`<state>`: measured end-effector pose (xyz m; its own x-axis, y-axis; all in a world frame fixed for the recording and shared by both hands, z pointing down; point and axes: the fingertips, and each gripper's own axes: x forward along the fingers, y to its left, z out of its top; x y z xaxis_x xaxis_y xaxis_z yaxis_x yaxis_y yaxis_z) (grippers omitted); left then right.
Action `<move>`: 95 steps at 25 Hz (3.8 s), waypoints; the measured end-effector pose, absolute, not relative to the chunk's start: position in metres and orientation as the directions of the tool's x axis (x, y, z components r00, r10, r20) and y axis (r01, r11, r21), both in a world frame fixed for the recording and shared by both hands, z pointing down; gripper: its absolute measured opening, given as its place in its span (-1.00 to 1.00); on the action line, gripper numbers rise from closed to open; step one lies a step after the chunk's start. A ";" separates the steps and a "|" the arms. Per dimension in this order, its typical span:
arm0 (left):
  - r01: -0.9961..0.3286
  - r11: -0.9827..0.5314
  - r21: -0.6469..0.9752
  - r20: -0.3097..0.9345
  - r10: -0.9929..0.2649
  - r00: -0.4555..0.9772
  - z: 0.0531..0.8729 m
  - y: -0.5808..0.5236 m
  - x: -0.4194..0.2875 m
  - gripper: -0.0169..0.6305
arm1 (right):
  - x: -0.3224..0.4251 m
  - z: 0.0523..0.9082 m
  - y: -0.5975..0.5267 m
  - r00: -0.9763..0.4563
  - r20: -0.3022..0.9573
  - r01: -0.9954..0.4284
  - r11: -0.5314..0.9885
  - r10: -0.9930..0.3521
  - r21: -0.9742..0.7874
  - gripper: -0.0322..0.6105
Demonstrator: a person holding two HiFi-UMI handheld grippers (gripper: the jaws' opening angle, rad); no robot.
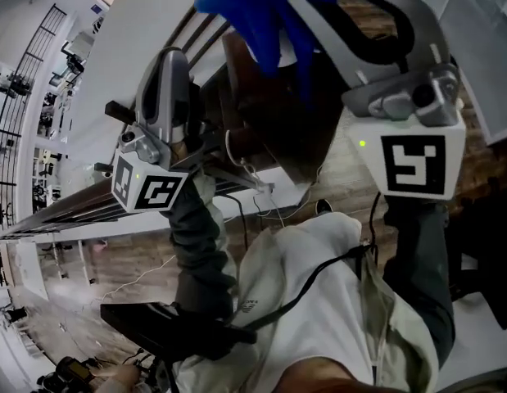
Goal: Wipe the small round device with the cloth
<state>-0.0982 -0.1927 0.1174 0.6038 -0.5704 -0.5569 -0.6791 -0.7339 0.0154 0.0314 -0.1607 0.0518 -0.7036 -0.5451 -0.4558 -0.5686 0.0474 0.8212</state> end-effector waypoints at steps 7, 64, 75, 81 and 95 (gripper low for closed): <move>-0.699 -0.715 -0.013 -0.558 -0.575 0.598 0.101 -0.191 -0.087 -0.94 | 0.043 0.043 -0.229 -0.735 -0.368 -0.632 0.376 -0.570 0.678 -0.72; -0.709 -0.705 0.033 -0.581 -0.591 0.560 0.140 -0.177 -0.088 -0.94 | -0.011 0.171 -0.160 -0.843 0.017 -0.023 0.067 -0.538 0.997 -0.73; -0.710 -0.699 0.084 -0.573 -0.617 0.540 0.161 -0.142 -0.108 -0.94 | 0.050 0.166 -0.119 -0.785 -0.331 -0.580 0.437 -0.523 0.687 -0.73; -0.709 -0.697 0.107 -0.556 -0.633 0.538 0.182 -0.129 -0.103 -0.94 | 0.064 0.168 -0.106 -0.670 -0.427 -0.728 0.421 -0.608 0.542 -0.73; -0.667 -0.731 0.145 -0.517 -0.631 0.579 0.208 -0.109 -0.107 -0.94 | 0.062 0.190 -0.080 -0.593 -0.379 -0.778 0.383 -0.711 0.498 -0.74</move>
